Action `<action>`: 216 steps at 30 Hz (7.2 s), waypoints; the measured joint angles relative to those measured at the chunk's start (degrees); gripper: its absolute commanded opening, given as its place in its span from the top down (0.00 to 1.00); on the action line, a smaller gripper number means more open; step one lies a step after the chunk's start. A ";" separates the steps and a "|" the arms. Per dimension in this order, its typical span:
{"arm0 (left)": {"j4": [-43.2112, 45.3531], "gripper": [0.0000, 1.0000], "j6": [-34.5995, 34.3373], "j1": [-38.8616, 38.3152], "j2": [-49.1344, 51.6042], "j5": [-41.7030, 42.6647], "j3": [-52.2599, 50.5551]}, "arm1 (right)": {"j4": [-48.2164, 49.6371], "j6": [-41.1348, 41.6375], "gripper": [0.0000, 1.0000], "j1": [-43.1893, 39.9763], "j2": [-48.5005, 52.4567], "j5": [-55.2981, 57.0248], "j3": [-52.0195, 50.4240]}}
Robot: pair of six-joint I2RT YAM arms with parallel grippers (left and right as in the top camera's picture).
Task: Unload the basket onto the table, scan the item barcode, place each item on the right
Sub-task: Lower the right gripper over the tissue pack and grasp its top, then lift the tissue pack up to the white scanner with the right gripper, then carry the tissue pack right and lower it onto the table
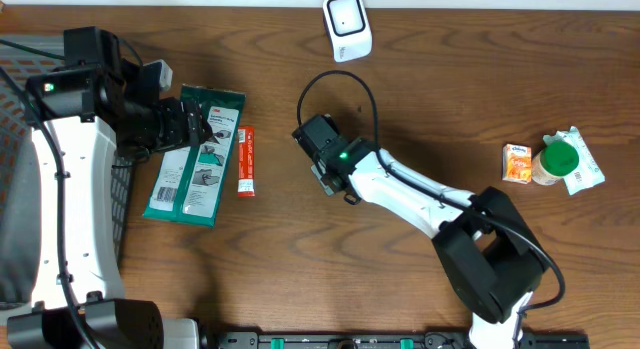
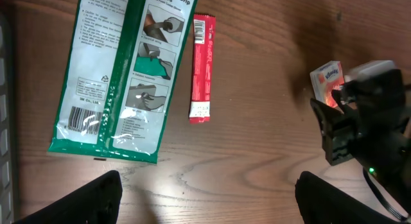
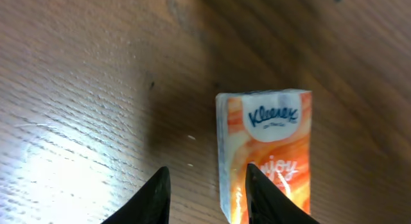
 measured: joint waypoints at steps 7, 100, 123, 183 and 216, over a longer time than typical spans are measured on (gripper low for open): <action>0.02 0.13 0.00 0.00 0.00 0.00 0.00 | 0.17 -0.02 0.66 0.00 1.27 -0.02 -0.09; 0.02 0.13 0.00 -0.02 0.00 -0.02 0.00 | -25.09 6.86 0.99 -8.57 -28.24 -18.99 13.20; 0.02 0.13 0.00 0.00 0.00 0.00 0.00 | -33.16 10.51 0.99 -20.48 -12.48 -39.82 62.10; -0.02 0.13 0.00 0.00 0.00 0.00 0.00 | -33.51 14.12 0.99 -35.04 11.23 -65.59 62.27; 0.02 0.13 0.00 0.00 -0.04 0.00 0.00 | -43.50 3.43 0.99 -35.26 4.92 -11.34 22.56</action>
